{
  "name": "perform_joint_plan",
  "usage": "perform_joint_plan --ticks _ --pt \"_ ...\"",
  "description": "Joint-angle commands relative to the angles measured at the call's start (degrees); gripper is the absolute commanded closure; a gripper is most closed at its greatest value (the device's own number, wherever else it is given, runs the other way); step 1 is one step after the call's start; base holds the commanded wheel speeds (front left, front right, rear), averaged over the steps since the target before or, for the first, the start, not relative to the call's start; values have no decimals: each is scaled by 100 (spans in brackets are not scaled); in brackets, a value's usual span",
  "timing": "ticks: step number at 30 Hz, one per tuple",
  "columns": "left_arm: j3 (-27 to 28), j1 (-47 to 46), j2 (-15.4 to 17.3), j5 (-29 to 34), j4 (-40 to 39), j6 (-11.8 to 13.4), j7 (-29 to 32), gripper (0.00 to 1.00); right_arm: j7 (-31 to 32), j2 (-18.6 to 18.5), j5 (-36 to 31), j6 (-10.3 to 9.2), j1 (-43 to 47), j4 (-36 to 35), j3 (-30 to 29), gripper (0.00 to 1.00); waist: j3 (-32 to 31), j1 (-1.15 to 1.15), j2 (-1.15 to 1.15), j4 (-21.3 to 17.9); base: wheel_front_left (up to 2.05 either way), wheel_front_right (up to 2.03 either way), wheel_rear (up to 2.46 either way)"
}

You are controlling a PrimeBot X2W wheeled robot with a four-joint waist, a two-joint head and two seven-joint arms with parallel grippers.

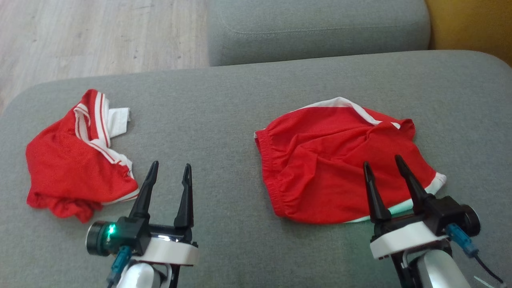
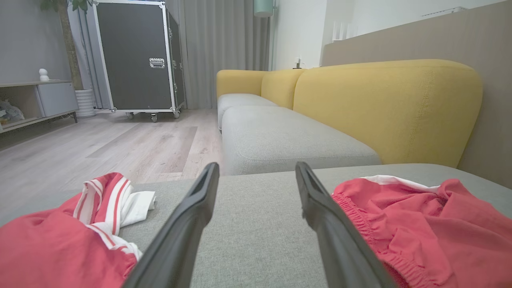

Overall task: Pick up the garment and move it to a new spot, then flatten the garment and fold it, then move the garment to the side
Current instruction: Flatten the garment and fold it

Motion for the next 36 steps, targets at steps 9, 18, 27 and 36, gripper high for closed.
perform_joint_plan --ticks 9,18,27,36 --pt "124 -168 8 5 -187 -38 -54 0 60 -17 -200 42 -645 -91 339 0 104 0 0 319 0 0 0" --pt "-95 -422 8 -115 -171 -37 -54 0 1611 -153 108 42 -2222 1336 887 0 532 0 0 832 0 0 0" --pt "-385 -664 8 -255 -101 25 -54 0 2669 -411 954 42 -3483 3108 1509 0 789 0 0 1359 0 0 0" --pt "-553 -787 8 -358 -94 70 -54 0 3345 -594 1445 42 -4003 4130 2201 0 1010 0 0 1680 0 0 0"
